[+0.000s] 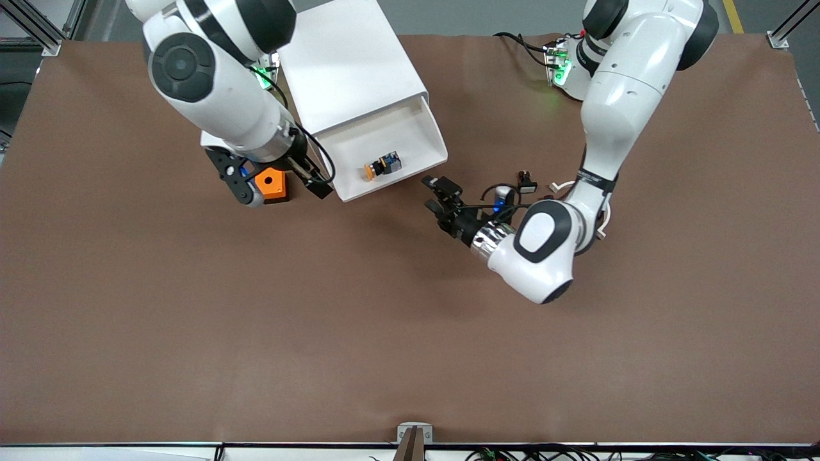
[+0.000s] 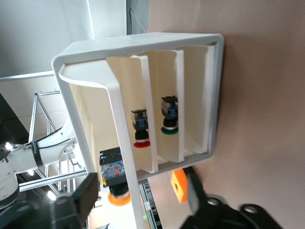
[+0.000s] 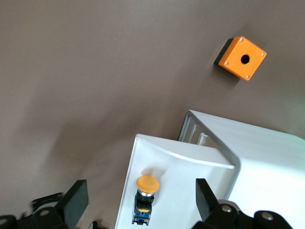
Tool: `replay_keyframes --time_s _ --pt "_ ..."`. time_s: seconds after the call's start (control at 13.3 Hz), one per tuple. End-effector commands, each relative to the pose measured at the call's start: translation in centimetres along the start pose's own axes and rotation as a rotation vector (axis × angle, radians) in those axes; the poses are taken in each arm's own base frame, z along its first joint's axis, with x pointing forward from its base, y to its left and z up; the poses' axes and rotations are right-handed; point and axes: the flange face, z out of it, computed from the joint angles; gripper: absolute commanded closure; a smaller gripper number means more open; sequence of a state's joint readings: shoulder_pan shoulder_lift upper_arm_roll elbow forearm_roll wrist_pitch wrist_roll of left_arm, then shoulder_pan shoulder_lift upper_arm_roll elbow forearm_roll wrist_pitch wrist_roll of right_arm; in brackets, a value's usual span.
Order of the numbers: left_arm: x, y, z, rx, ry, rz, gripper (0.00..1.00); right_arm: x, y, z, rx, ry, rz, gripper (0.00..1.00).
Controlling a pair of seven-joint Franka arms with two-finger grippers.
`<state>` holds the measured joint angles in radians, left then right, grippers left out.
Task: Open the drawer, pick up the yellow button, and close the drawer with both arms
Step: 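Lower the right gripper into the drawer while the left gripper releases, then grasp the yellow push-button in the drawer with the right gripper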
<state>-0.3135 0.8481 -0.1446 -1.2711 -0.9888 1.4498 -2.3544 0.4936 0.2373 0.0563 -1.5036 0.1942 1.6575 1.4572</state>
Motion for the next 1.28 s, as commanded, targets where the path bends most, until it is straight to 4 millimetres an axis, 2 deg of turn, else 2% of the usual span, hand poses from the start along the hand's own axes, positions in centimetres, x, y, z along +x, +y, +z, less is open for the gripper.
replay_keyframes --time_s 0.0,0.23,0.38,0.6,0.75,0.9,1.05,1.2 --pt "1.7 -0.7 -5.3 -0.063 -0.003 0.033 0.01 -3.9 -0.1 3.3 -0.014 0.009 0.028 0.0" --pt "4.2 0.0 -10.8 -0.177 0.008 0.095 0.01 -7.9 0.0 7.0 -0.023 0.024 0.044 0.0" --pt "5.9 0.5 -13.0 -0.264 0.08 0.153 0.01 -9.7 0.2 8.4 -0.025 0.03 0.052 0.0" --pt "7.4 1.7 -13.6 -0.37 0.24 0.191 0.01 -10.5 0.3 10.4 -0.006 0.04 0.055 0.0" --pt "7.8 1.3 -14.1 -0.397 0.318 0.316 0.01 -11.4 0.3 11.6 0.023 0.064 0.086 0.0" --pt "7.4 0.2 -14.0 -0.4 0.386 0.483 0.01 -12.0 0.2 12.2 0.034 0.077 0.094 0.0" --pt "6.1 -0.5 -13.8 -0.443 0.421 0.618 0.01 -12.5 0.3 13.2 0.038 0.078 0.109 0.0" --pt "5.1 -0.6 -13.7 -0.487 0.415 0.678 0.01 -13.3 0.6 14.8 0.052 0.082 0.107 0.03"
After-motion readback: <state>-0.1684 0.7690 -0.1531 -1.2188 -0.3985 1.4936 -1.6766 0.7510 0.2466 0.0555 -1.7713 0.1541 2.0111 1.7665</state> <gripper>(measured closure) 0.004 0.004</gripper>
